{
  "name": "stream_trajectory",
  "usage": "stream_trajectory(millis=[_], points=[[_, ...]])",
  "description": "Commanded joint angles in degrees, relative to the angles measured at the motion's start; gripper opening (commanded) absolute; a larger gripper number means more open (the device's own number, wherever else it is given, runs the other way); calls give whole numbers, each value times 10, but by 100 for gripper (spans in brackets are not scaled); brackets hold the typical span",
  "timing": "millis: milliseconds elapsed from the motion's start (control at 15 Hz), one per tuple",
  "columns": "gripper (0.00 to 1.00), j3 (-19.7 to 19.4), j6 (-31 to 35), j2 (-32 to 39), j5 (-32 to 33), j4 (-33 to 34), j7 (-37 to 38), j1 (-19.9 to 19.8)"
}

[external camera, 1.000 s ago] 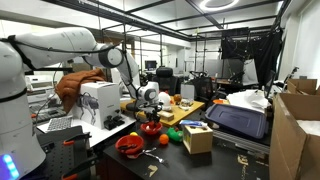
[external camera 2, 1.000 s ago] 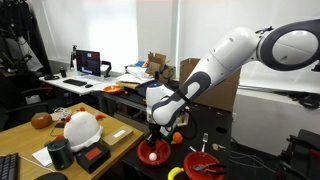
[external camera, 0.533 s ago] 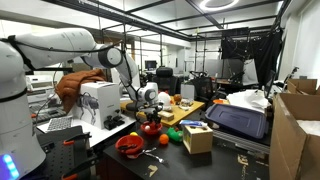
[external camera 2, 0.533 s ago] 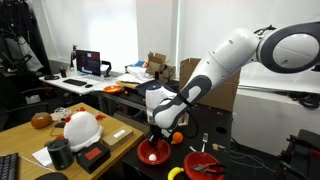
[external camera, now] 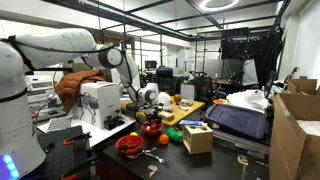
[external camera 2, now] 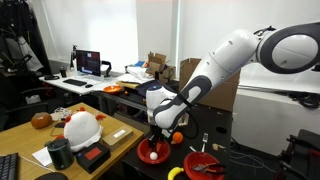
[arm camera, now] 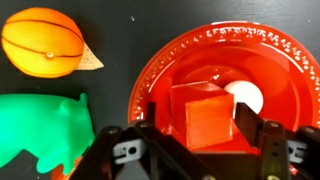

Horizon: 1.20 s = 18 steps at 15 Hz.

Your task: Put the orange block inside the bowl

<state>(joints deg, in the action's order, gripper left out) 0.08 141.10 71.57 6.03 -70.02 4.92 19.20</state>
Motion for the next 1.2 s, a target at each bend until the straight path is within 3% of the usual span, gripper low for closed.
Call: stream_trajectory(millis=[0, 400, 1133], points=[[100, 21, -16, -6, -16, 11, 6, -19], [100, 39, -72, -40, -36, -1, 5, -37], [100, 3, -145, -92, -20, -24, 34, -41]])
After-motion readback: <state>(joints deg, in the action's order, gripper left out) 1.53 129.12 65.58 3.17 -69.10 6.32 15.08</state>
